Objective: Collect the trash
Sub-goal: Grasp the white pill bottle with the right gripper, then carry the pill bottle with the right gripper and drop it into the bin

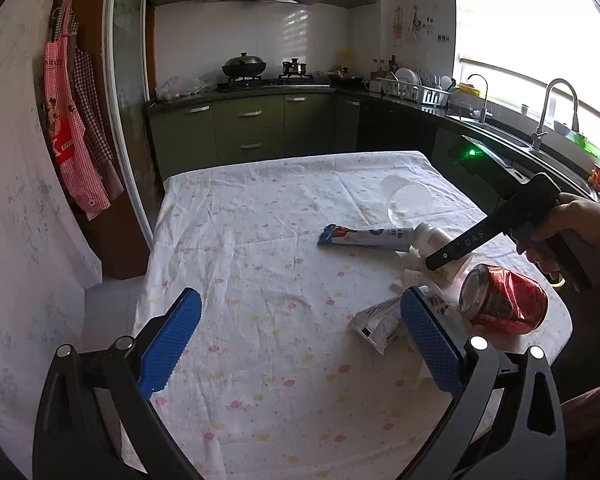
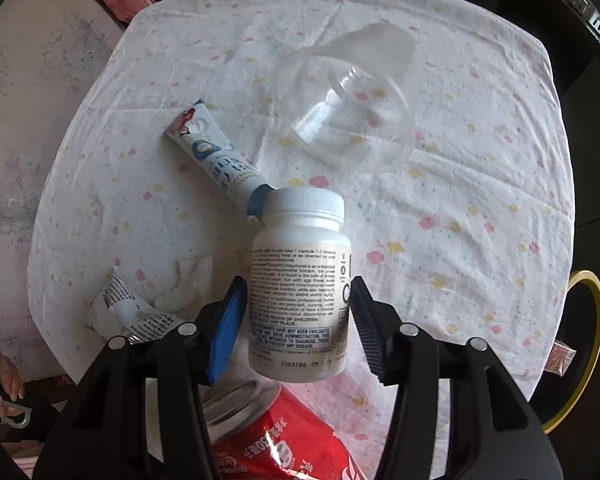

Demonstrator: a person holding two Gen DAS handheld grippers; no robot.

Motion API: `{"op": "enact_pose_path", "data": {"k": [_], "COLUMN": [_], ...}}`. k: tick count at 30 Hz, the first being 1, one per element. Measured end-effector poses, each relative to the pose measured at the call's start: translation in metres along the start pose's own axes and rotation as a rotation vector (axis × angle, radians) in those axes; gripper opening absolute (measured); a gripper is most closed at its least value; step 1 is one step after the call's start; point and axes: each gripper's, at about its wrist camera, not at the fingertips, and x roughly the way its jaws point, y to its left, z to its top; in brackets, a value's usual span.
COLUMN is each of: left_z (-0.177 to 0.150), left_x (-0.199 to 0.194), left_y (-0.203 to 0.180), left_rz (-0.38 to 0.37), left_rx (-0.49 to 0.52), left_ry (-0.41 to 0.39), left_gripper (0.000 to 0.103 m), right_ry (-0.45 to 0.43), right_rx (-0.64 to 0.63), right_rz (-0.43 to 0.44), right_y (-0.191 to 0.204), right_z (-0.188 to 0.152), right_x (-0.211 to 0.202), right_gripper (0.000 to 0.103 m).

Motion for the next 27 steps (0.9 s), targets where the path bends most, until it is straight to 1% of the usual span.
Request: {"op": "enact_pose_path", "data": {"k": [1,9,13,17,20,23,27], "left_z": [0.000,0.003,0.005,0.008,0.010,0.012,0.014], "left_x": [0.000,-0.001,-0.001,-0.003,-0.003,-0.004,-0.003], "left_y": [0.000,-0.004,-0.007,-0.011,-0.013,-0.018,-0.024], "left_rz": [0.001,0.003,0.004,0.004,0.002,0.003,0.002], "left_rx": [0.001,0.013,0.025,0.037,0.047,0.058,0.072], "left_ry": [-0.001,-0.003,-0.005,-0.011,-0.011,-0.012,-0.009], "left_gripper": [0.098,0.098,0.098,0.098,0.098,0.098,0.098], "right_ry": [-0.001,-0.029,-0.064,-0.122,-0.166,-0.221,-0.283], "right_rx": [0.001,-0.014,-0.026,-0.025,-0.013,0.014,0.096], "right_rz": [0.000,0.000,0.026,0.060,0.077,0.068,0.040], "right_y": [0.000,0.003,0.004,0.001,-0.008,-0.025,-0.064], "right_z": [0.000,-0.005,-0.011,-0.020,-0.030,-0.043,-0.066], "right_x": [0.000,-0.007,-0.024,-0.050,-0.071,-0.093,-0.117], "right_gripper": [0.045,0.045,0.045,0.045,0.045,0.045,0.045]}}
